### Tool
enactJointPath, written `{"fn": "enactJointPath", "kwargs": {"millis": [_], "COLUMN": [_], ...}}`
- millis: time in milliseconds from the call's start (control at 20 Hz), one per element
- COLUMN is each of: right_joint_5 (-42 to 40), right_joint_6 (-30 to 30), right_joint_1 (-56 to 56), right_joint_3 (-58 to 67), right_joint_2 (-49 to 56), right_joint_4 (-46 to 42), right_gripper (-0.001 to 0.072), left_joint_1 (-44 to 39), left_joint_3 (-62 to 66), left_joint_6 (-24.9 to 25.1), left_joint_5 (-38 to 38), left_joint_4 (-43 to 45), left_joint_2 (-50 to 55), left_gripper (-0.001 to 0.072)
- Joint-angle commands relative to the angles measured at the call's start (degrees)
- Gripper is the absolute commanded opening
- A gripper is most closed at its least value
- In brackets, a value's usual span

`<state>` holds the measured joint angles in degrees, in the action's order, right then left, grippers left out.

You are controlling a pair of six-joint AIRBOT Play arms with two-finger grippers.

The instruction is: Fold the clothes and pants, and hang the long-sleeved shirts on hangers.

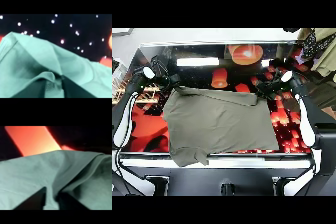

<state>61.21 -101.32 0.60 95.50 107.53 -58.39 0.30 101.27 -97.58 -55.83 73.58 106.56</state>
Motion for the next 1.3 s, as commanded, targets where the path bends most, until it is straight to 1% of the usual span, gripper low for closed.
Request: {"fn": "enactJointPath", "kwargs": {"millis": [0,50,150,200,300,400,450,500,600,650,800,950,1250], "right_joint_5": [6.1,10.3,18.7,21.5,24.7,24.7,24.7,24.8,25.5,25.5,25.7,24.9,21.9], "right_joint_6": [7.5,10.6,15.2,17.4,21.4,22.6,24.0,24.1,24.2,24.2,24.2,24.2,25.5], "right_joint_1": [3.5,5.9,11.6,14.4,20.2,25.2,27.4,29.2,30.4,30.2,30.2,30.2,30.2], "right_joint_3": [1.5,1.5,0.9,-0.5,-7.1,-17.1,-23.1,-28.9,-37.6,-41.1,-47.1,-50.0,-54.7], "right_joint_2": [-1.4,-3.1,-6.7,-8.8,-14.5,-20.6,-23.7,-26.3,-29.4,-30.3,-31.5,-31.6,-31.6], "right_joint_4": [3.7,3.3,3.1,3.1,3.0,3.1,2.9,2.4,-0.8,-3.2,-5.9,-6.7,-5.7], "right_gripper": [0.0431,0.0482,0.0484,0.0484,0.0485,0.0485,0.0484,0.0484,0.0484,0.0484,0.0484,0.0484,0.0483], "left_joint_1": [2.5,3.8,6.5,8.7,12.8,16.3,17.8,19.5,22.4,23.7,26.6,27.3,27.1], "left_joint_3": [3.3,4.2,4.1,3.0,-1.4,-8.8,-13.5,-19.2,-30.7,-36.2,-48.0,-53.2,-54.6], "left_joint_6": [3.2,5.7,10.4,10.0,13.4,13.6,13.6,13.6,13.6,13.6,13.7,13.7,13.7], "left_joint_5": [-8.1,-11.0,-17.0,-17.8,-18.2,-18.3,-18.3,-18.1,-16.5,-15.5,-13.9,-13.8,-14.4], "left_joint_4": [-0.1,-0.1,-0.7,-4.1,-10.6,-11.3,-11.3,-11.3,-11.3,-11.3,-11.3,-11.3,-11.2], "left_joint_2": [-1.0,-2.6,-6.8,-9.1,-14.4,-20.4,-23.5,-27.0,-33.9,-37.2,-43.6,-45.7,-45.4], "left_gripper": [0.0266,0.0266,0.0266,0.0266,0.0266,0.0266,0.0266,0.0265,0.0266,0.0265,0.0265,0.0265,0.0265]}}
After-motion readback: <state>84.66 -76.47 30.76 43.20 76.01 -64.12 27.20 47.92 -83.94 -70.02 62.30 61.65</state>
